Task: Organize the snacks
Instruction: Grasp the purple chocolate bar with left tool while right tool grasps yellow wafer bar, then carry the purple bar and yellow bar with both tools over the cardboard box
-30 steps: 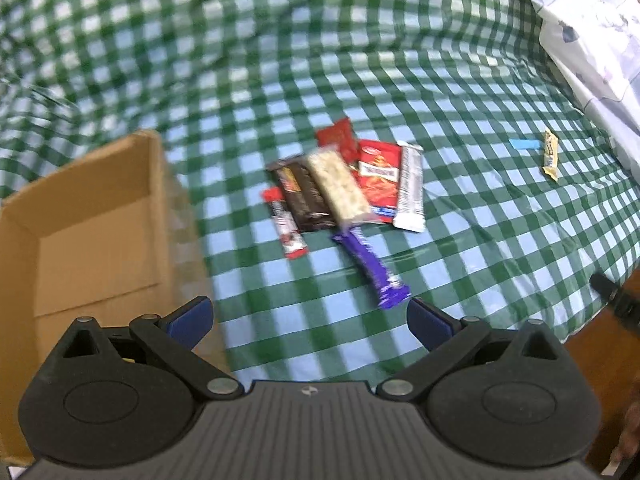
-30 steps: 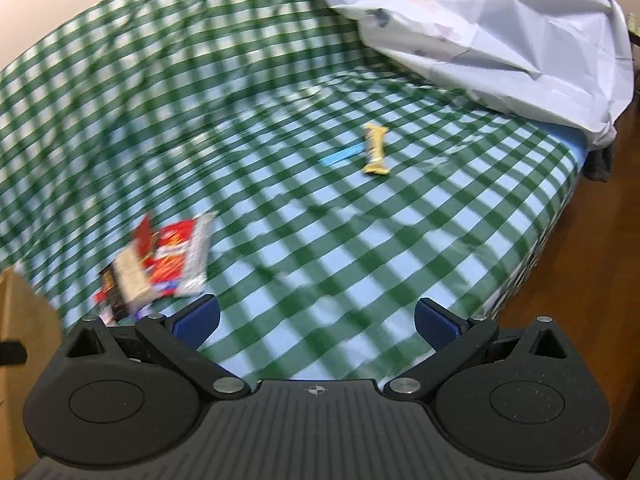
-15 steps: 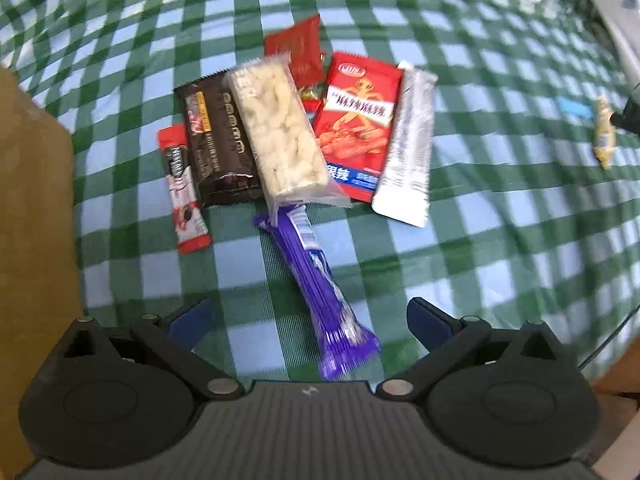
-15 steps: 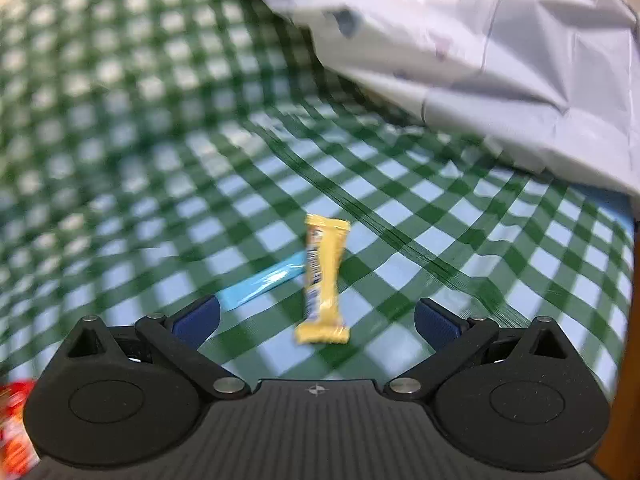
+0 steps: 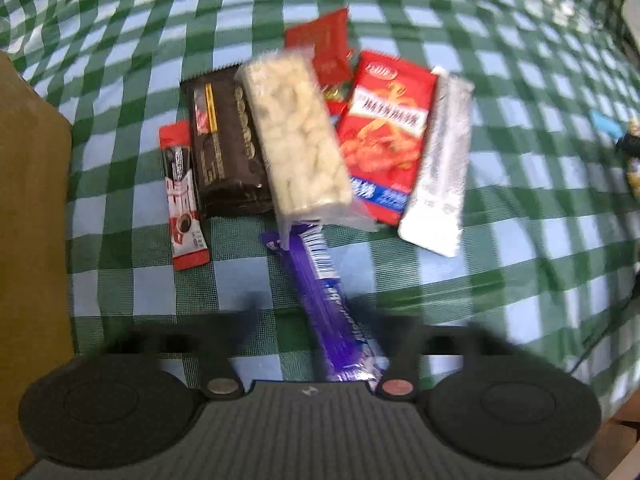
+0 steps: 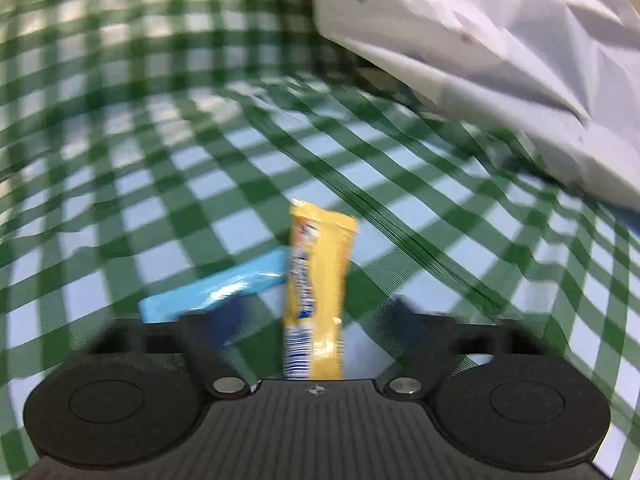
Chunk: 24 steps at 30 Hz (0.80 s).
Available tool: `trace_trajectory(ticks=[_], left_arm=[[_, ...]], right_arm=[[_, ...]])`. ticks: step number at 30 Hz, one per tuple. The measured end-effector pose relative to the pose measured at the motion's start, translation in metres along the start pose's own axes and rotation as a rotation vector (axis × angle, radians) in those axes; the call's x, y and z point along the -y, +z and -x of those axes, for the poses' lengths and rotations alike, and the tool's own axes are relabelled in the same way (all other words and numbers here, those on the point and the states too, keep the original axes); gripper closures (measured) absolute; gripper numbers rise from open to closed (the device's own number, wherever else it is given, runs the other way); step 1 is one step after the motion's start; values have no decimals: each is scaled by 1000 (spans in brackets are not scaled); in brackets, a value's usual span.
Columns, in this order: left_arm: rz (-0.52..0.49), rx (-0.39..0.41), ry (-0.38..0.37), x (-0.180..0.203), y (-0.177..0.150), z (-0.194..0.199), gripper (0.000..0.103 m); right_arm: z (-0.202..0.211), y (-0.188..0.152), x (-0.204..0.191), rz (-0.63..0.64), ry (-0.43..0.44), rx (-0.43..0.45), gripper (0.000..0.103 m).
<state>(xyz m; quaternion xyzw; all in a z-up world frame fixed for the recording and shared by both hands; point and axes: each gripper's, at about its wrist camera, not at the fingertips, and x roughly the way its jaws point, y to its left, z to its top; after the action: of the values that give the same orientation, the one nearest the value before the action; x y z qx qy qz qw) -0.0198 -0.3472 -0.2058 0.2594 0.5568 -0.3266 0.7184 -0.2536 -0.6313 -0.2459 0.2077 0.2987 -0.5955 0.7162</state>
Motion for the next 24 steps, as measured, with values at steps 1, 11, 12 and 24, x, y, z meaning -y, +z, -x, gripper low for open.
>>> trace_trajectory(ticks=[1,11,12,24], left_arm=[[5,-13,-14,-1,0,3,88],[13,130,-106,-25,-19,73,89],[11,158,-117,-30,-22,85,89],[58,339,-261,-106,-64,195,89]], right_arm=[[2,0,0,10,-2,-12,83],[101,-13,-6,7,51,9,86],[116,-16,-7,16,76,18,86],[279,-61,-35,11,311,31,86]])
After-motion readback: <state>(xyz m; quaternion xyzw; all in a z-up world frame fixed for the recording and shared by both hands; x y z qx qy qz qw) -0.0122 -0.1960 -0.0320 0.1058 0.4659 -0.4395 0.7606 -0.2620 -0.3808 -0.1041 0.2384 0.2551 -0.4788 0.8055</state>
